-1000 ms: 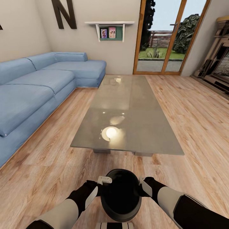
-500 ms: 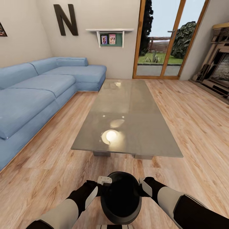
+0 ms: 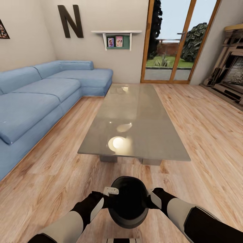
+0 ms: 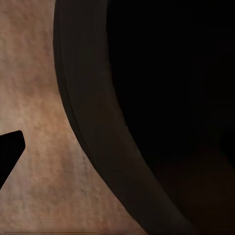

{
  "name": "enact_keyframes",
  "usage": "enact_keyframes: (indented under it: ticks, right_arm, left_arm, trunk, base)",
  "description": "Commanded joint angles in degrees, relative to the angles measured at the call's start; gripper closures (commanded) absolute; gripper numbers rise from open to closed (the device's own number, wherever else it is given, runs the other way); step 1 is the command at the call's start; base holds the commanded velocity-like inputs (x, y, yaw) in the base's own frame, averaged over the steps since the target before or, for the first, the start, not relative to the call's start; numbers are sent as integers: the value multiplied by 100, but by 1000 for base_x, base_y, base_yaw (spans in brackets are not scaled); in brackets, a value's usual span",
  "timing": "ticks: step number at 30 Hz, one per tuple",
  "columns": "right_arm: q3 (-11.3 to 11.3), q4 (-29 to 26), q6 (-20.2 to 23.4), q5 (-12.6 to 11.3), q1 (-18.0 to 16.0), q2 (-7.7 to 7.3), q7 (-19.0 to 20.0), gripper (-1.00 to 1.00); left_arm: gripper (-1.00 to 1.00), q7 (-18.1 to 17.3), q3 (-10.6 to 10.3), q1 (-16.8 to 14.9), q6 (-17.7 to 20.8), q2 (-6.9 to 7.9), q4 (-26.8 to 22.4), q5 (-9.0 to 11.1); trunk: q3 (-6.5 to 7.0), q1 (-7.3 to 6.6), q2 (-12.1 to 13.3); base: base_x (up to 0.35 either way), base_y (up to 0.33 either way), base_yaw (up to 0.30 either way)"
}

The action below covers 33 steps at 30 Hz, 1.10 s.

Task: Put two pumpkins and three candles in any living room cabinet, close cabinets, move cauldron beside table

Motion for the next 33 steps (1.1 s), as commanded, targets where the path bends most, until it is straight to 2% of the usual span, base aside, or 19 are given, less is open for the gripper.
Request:
enact_keyframes:
  ticks: [1, 6, 21, 25, 33]
  right_arm:
    - [48, 6, 17, -50, -4, 1, -3, -100]
    - [48, 5, 17, -50, -4, 1, -3, -100]
    - [49, 9, 32, -55, -4, 4, -54, -100]
    - [42, 8, 54, -55, -4, 1, -56, -100]
    - [40, 8, 86, -55, -4, 1, -63, -100]
  left_arm:
    - [-100, 10, -10, -3, 25, 0, -3, 39]
    - [-100, 9, -10, -3, 25, 0, -3, 39]
    - [-100, 3, -10, -3, 108, 0, -3, 39]
    - [-100, 1, -10, -3, 438, 0, -9, 33]
    - [-100, -49, -10, -10, 695, 0, -14, 38]
  trunk:
    - [-5, -2, -2]
    - [-5, -2, -2]
    - [328, -40, 18]
    - [416, -51, 23]
    - [594, -71, 34]
  base:
    - [-33, 0, 0]
    - [-9, 0, 0]
    - [0, 0, 0]
    - [0, 0, 0]
    - [0, 0, 0]
